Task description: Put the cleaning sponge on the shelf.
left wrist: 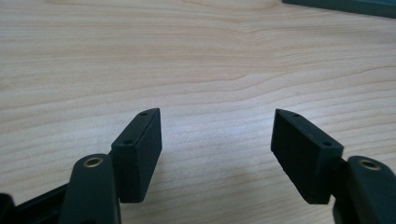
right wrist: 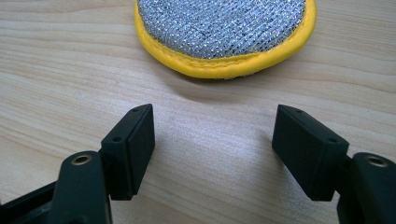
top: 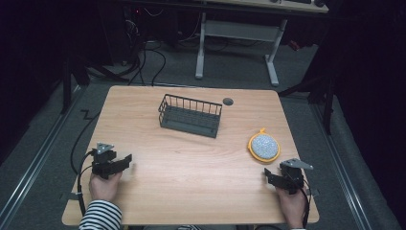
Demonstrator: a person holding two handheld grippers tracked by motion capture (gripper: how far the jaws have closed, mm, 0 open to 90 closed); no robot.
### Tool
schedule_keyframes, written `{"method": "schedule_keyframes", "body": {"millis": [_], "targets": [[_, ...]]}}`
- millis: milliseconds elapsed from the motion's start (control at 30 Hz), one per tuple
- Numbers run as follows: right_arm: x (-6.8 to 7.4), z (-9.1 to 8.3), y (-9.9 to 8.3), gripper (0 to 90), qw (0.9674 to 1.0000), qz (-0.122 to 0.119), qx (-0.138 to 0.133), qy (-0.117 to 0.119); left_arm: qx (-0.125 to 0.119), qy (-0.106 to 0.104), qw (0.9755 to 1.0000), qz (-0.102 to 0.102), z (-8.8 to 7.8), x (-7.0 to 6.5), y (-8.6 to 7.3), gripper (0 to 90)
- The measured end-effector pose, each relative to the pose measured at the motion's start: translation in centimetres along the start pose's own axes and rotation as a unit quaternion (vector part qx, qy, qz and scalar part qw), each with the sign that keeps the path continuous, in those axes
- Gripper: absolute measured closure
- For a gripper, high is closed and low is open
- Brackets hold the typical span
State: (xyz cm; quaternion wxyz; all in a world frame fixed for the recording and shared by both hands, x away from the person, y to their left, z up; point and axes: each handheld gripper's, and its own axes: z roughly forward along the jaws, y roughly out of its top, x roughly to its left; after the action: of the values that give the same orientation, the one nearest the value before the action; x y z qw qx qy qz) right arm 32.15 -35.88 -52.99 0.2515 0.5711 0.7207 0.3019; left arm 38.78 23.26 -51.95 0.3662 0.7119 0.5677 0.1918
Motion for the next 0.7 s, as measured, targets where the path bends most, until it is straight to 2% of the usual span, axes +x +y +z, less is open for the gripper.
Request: {"method": "schedule_keyframes", "body": {"millis": [67, 100, 167, 300, 467, 600, 700], "targets": [[0.0, 0.0, 0.0, 30.0, 1.0, 0.0, 0.0, 0.0, 0.002, -0.008, 1.0, -0.002, 0.0, 0.0, 0.2, 34.1], [0.0, 0.0, 0.0, 30.1, 1.0, 0.0, 0.0, 0.0, 0.006, -0.023, 0.9997, -0.004, 0.1, -0.1, 0.5, 34.1], [0.0, 0.0, 0.0, 30.1, 1.0, 0.0, 0.0, 0.0, 0.009, -0.041, 0.9991, 0.0, 0.3, -0.5, 1.1, 33.0], [0.0, 0.0, 0.0, 30.1, 1.0, 0.002, 0.0, 0.0, 0.01, -0.048, 0.9987, 0.008, 0.3, -1.0, 1.9, 32.9], [0.0, 0.0, 0.0, 30.0, 1.0, 0.002, 0.0, 0.001, 0.002, -0.058, 0.9982, 0.015, 0.4, -1.6, 4.1, 32.8], [0.0, 0.0, 0.0, 29.9, 1.0, 0.001, 0.0, 0.001, 0.005, -0.064, 0.9978, 0.019, 0.4, -2.1, 5.1, 33.5], [0.0, 0.0, 0.0, 30.0, 1.0, 0.001, 0.001, 0.002, 0.01, -0.062, 0.9975, 0.033, 0.6, -2.9, 6.3, 33.5]]}}
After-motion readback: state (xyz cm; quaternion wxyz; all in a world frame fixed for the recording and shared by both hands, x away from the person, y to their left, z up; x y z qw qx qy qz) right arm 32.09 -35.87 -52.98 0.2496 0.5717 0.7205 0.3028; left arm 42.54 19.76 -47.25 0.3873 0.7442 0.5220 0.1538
